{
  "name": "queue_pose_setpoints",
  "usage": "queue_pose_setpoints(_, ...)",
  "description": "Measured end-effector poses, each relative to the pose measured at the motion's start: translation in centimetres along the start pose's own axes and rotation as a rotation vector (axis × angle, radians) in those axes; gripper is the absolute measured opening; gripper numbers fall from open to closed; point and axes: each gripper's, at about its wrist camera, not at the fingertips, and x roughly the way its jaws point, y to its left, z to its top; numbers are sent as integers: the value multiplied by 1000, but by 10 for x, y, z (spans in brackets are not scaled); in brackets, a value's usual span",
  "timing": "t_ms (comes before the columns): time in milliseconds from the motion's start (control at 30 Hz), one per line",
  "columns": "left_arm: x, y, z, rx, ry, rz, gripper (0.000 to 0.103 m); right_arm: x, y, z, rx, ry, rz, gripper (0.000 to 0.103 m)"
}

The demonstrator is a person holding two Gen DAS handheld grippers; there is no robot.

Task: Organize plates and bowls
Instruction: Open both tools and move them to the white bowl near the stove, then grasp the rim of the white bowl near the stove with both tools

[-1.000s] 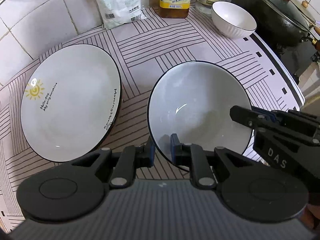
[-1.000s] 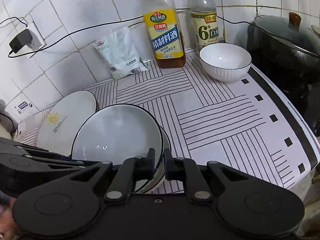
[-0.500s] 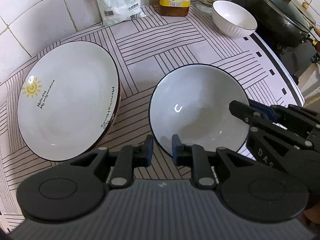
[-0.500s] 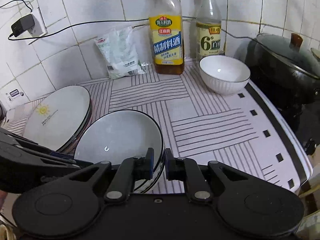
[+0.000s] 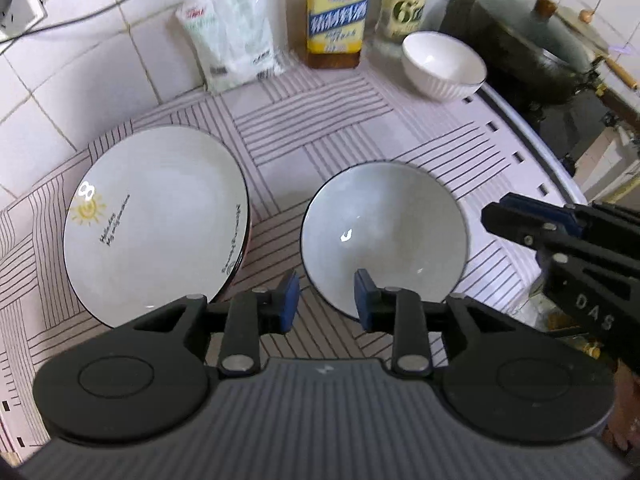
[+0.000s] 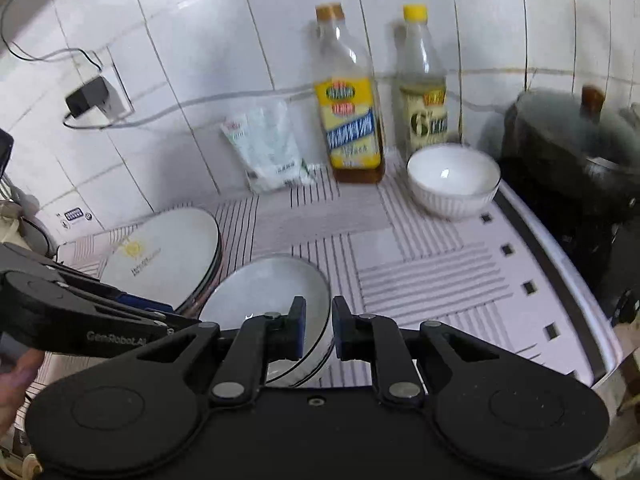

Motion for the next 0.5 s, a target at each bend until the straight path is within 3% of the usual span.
queue_pose_setpoints(133,-14,-1,9,10,-47,-20,33,-13,-5,6,-50,-42,-46,19)
queue_pose_setpoints(200,-19,1,15,0,-71,-34,34,-16,-9,8,-85,-64,-76,24)
queue_pose_setpoints(300,-28,7,25,-21,-92,-74,35,-14,-21,13,-92,-55,-102,26)
queue_pose_setpoints(433,-40,17,39,-41,-132,-125,41,-14,-36,20,-32,-36,-22,27)
queue_pose_setpoints(500,-39,18,47,-37,-143,-128,41,-12,-34,21,-63,-43,-48,33)
